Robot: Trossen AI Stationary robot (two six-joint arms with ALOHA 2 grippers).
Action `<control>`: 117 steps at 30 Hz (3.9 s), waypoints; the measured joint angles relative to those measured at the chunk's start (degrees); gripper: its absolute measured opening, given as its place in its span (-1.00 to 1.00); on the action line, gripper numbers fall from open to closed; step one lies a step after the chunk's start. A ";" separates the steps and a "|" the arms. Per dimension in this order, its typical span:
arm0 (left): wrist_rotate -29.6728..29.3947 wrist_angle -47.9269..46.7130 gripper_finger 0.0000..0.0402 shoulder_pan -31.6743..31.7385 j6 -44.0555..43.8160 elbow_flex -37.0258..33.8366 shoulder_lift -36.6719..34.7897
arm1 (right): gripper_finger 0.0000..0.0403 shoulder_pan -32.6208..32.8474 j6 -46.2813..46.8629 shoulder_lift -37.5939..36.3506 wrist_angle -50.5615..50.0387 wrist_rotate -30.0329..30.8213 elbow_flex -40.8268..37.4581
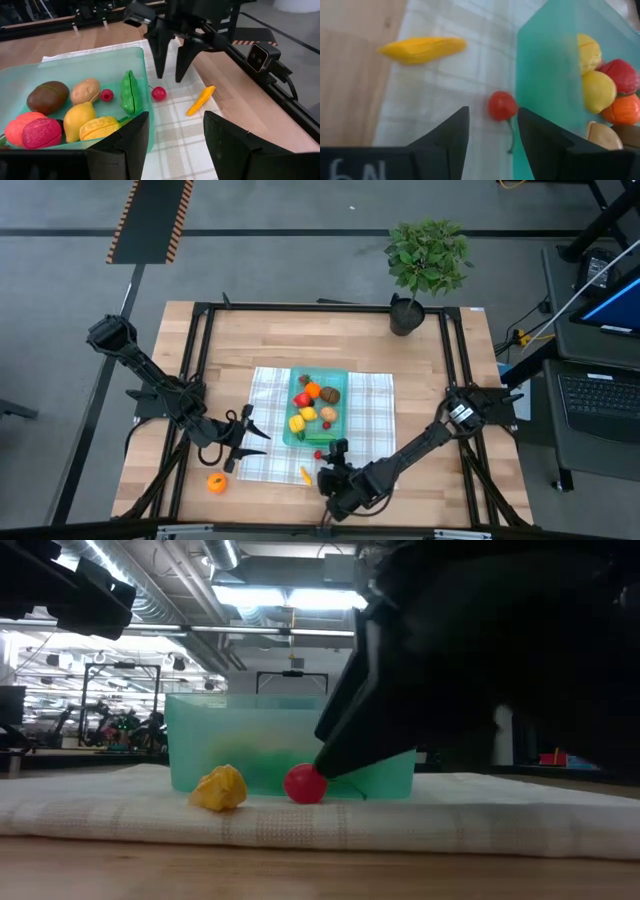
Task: Pick and placing Produce into tupperware
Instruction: Put the red cherry into the blue bin
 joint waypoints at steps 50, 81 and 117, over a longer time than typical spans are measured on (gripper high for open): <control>-0.01 0.02 -0.11 0.02 0.00 0.00 0.00 | -0.37 -3.37 1.27 2.45 3.08 -6.66 0.09; 0.00 0.02 -0.11 0.02 0.00 0.00 0.02 | -0.44 -3.35 8.91 2.01 -14.67 -7.42 16.88; 0.45 0.20 -0.11 0.00 -0.25 0.00 0.02 | -0.44 -0.24 22.84 -12.26 -0.64 14.59 -3.76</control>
